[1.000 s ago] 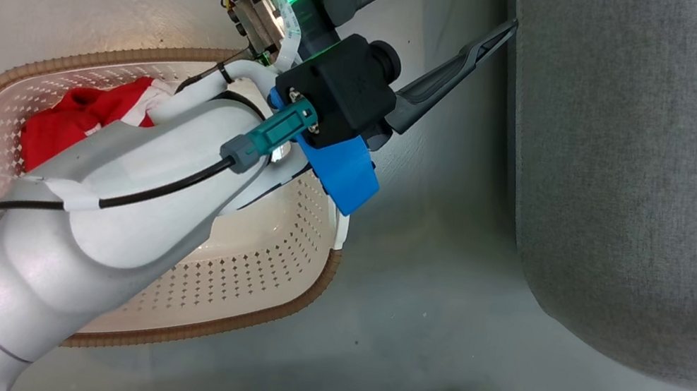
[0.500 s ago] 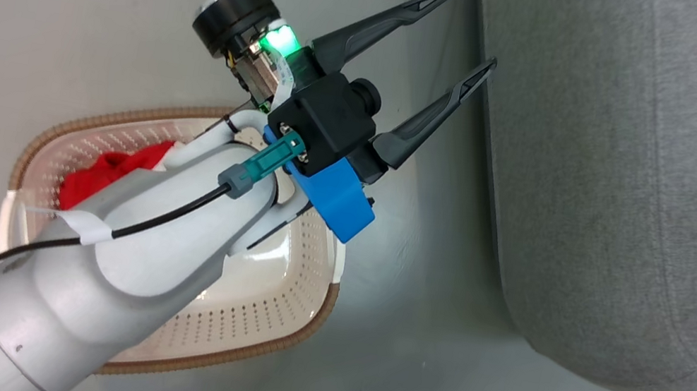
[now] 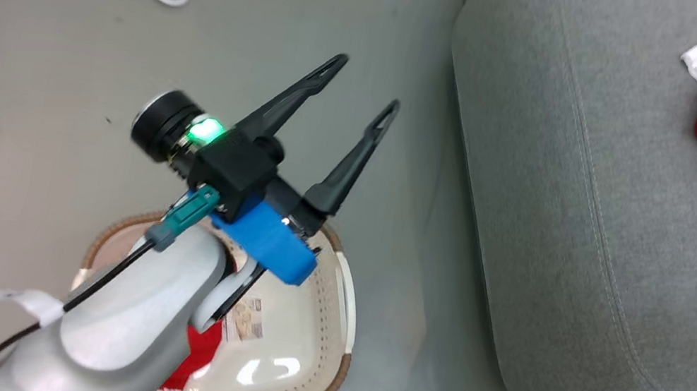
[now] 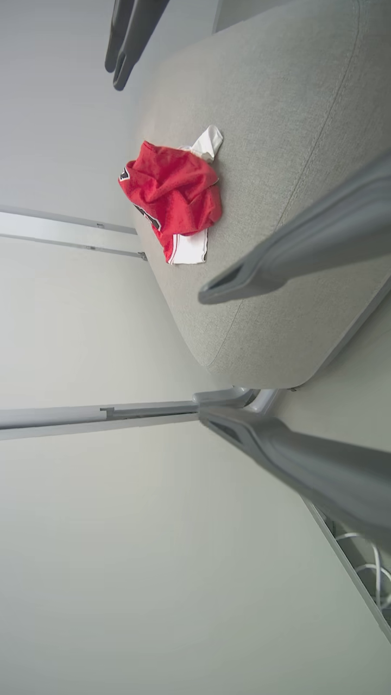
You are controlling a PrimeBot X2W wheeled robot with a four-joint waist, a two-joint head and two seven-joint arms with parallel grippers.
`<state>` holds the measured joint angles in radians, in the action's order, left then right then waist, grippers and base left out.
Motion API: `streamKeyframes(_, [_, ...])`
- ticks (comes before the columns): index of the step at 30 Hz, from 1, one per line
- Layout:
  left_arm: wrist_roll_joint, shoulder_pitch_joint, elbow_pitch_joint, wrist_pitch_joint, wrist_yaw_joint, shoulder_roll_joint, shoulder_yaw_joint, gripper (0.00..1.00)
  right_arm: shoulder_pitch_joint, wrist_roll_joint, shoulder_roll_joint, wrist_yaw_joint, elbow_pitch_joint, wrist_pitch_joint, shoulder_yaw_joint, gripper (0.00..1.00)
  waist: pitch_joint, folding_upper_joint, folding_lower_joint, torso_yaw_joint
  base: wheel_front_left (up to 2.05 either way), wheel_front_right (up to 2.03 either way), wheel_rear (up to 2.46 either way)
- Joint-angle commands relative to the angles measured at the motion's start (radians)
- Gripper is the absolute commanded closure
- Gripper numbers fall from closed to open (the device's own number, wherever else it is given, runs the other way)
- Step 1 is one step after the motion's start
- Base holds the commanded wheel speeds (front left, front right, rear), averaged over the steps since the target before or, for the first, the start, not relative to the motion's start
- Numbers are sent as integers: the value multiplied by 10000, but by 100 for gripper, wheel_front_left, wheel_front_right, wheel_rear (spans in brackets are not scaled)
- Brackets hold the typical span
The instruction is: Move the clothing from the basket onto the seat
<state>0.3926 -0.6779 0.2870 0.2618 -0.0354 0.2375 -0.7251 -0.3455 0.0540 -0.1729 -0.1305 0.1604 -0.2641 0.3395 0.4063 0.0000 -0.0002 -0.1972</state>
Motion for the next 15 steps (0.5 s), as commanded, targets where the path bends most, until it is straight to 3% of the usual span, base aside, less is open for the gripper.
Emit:
streamKeyframes(1, [-108, 352, -71, 42, 41, 2, 252, 0, 319, 46, 109, -3, -189, -4, -161, 0, -769, 0, 2, 415, 0, 0, 0])
streamKeyframes(15, [-1065, 3361, -950, 37, -85, -357, 3283, 0, 2288, 235, 731, -3, -1227, -4, -1953, 0, -2670, 0, 2, 1718, 0, 0, 0])
